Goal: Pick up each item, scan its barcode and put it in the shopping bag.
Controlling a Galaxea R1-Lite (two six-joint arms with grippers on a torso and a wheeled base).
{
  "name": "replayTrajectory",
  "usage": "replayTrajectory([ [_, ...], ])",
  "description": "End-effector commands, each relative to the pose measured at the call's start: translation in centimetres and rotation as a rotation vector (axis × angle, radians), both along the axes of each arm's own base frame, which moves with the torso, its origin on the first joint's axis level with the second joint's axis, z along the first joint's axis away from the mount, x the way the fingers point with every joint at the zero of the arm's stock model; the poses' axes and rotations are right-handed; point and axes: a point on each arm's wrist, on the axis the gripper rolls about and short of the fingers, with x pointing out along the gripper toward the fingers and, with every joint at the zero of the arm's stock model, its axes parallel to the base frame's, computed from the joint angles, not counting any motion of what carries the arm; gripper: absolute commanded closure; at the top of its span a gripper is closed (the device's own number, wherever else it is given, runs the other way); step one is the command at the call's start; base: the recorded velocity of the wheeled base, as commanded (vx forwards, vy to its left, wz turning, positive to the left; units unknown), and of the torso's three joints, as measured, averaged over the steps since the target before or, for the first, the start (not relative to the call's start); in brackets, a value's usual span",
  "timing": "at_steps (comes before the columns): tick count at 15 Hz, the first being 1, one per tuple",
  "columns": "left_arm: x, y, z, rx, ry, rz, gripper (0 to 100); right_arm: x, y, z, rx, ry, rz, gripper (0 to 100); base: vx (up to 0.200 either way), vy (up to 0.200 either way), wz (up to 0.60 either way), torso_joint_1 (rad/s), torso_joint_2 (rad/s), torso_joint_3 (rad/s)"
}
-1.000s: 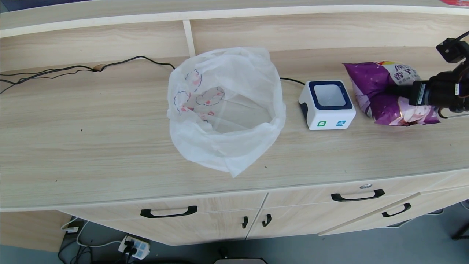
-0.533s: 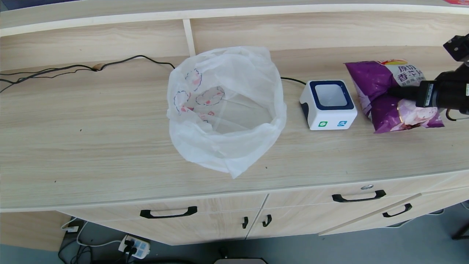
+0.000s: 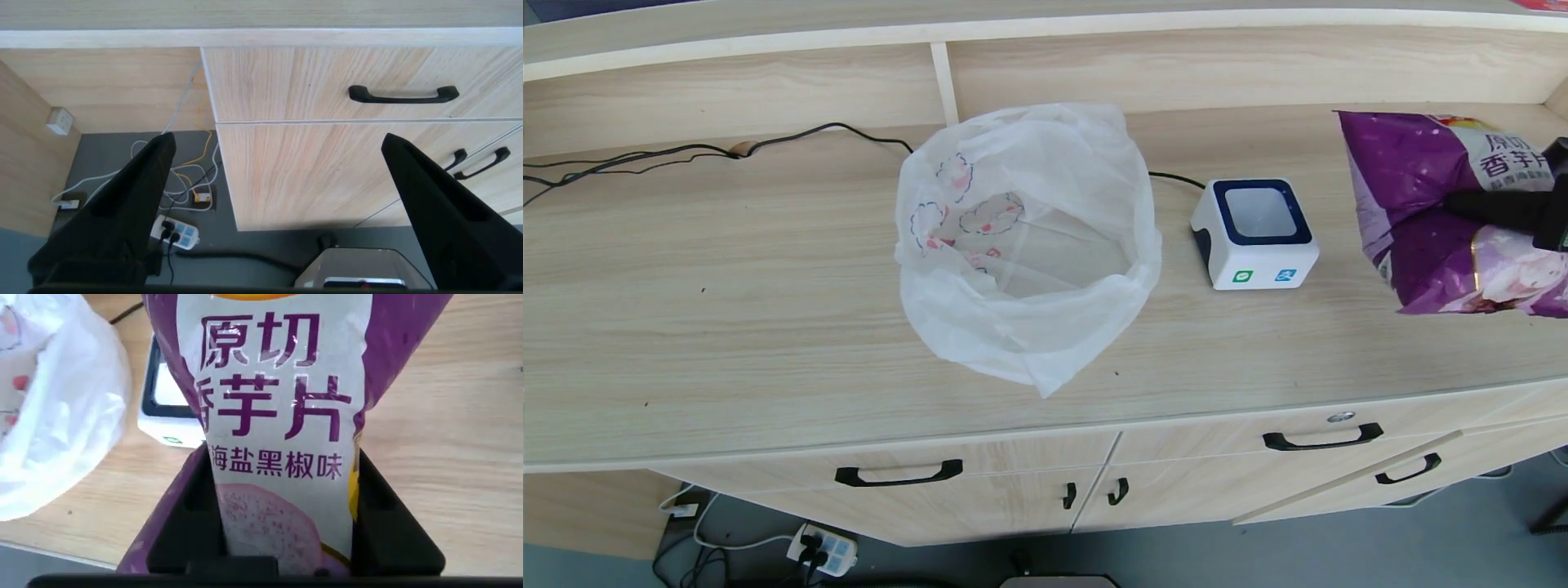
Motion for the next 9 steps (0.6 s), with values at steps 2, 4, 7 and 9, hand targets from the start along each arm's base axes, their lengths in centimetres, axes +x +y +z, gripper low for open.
replayTrajectory([
  [2,0.0,0.0,0.0,0.000,0.001,0.000,0,-9.8,4.7,2.1,0.271,-0.065,0.181,100,0.000,0.000,0.00,0.000,0.00,0.000],
  [4,0.0,0.0,0.0,0.001,0.000,0.000,0,-11.9,6.4,1.2,0.451,0.029,0.311,100,0.000,0.000,0.00,0.000,0.00,0.000],
  [7,0.0,0.0,0.0,0.001,0.000,0.000,0,-12.5,8.6,0.6,0.630,0.111,0.502,100,0.000,0.000,0.00,0.000,0.00,0.000],
  [9,0.0,0.0,0.0,0.001,0.000,0.000,0,-12.3,9.5,0.2,0.694,0.142,0.568,100,0.000,0.000,0.00,0.000,0.00,0.000],
])
